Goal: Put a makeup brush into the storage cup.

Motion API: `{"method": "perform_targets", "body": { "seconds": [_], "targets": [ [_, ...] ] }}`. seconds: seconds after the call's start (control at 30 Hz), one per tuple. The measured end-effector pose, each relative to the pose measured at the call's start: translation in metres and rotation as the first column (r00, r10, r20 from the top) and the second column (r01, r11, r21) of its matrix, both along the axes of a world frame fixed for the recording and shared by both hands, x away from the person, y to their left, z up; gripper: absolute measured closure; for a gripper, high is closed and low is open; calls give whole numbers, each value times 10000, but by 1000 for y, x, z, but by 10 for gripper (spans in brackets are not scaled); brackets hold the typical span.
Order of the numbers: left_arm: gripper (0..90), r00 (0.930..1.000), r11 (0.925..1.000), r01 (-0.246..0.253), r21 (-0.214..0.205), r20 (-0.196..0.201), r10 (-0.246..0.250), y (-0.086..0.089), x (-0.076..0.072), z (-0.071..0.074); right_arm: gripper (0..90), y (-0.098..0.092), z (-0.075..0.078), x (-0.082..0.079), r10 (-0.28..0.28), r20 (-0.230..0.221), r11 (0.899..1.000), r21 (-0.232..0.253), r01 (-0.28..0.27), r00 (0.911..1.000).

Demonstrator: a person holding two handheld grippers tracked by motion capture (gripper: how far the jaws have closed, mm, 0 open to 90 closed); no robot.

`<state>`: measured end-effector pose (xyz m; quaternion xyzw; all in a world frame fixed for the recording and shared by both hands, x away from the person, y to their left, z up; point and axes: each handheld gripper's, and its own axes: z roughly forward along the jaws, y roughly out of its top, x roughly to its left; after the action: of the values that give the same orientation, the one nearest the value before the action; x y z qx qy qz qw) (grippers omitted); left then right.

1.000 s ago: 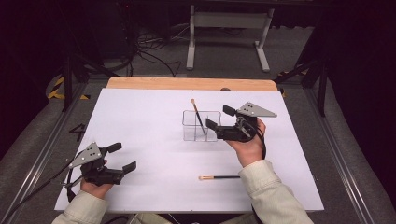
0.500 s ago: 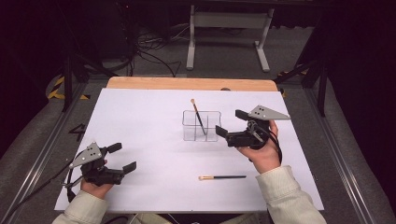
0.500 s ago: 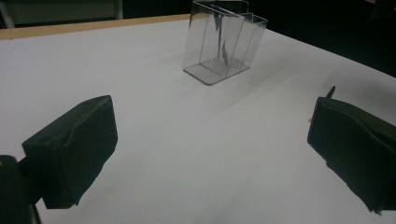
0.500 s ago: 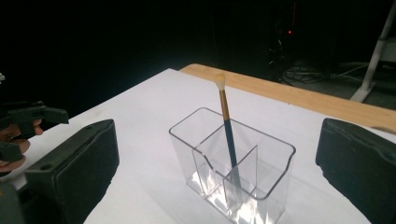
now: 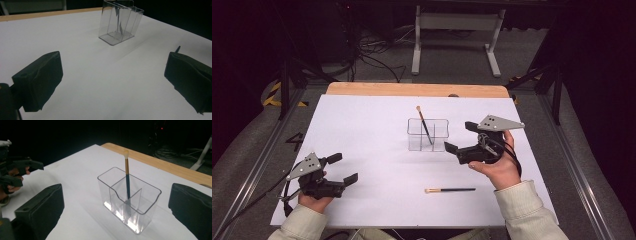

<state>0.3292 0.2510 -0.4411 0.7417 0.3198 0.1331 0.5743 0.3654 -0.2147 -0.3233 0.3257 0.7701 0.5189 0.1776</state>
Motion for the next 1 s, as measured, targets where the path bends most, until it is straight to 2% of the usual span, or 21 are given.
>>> {"method": "perform_targets", "body": {
  "seconds": [0.1, 0.23, 0.33, 0.47, 0.57, 0.67, 0.77, 0.83, 0.87, 0.9, 1.0],
  "targets": [
    [24, 10000, 10000, 13, 17, 15, -13, 0, 0, 0, 53, -2, 0, 0, 275, -321, 9980, -554, -292, 9991],
    [24, 10000, 10000, 12, 52, 40, -13, 0, 0, 0, 71, -6, 1, 1, 309, -399, 9908, -1309, -359, 9987],
    [23, 10000, 10000, 21, 43, -3, -21, -1, -1, 0, 79, -7, 2, 0, 474, -534, 9800, -1908, -568, 9974],
    [23, 10000, 10000, 0, 39, 6, 0, -1, -1, 0, 122, -8, 3, 1, 766, -786, 9661, -2406, -935, 9940],
    [23, 10000, 10000, -22, 65, 28, 22, 0, -1, 0, 129, -6, 3, 0, 972, -956, 9489, -2915, -1213, 9907],
    [23, 10000, 10000, -32, 67, 18, 32, 1, -2, 0, 158, -2, 0, -1, 1241, -1334, 9165, -3644, -1651, 9833],
    [23, 10000, 10000, -48, 68, 21, 48, 1, -2, 0, 162, 0, -1, -1, 1345, -1560, 8977, -3990, -1870, 9785],
    [23, 10000, 9999, -57, 83, 25, 57, 2, -3, 0, 160, 2, -3, 0, 1424, -1831, 8802, -4260, -2091, 9727],
    [23, 10000, 9999, -69, 81, 1, 69, 2, -3, 0, 160, 2, -3, 0, 1424, -1831, 8802, -4260, -2091, 9727],
    [24, 10000, 9999, -57, 132, -10, 57, 2, -3, 0, 160, 4, -4, 0, 1482, -1960, 8693, -4414, -2222, 9693],
    [24, 10000, 9999, -52, 123, -60, 52, 2, -3, -1, 160, 5, -6, 0, 1512, -2073, 8607, -4532, -2318, 9665]
  ]
}}
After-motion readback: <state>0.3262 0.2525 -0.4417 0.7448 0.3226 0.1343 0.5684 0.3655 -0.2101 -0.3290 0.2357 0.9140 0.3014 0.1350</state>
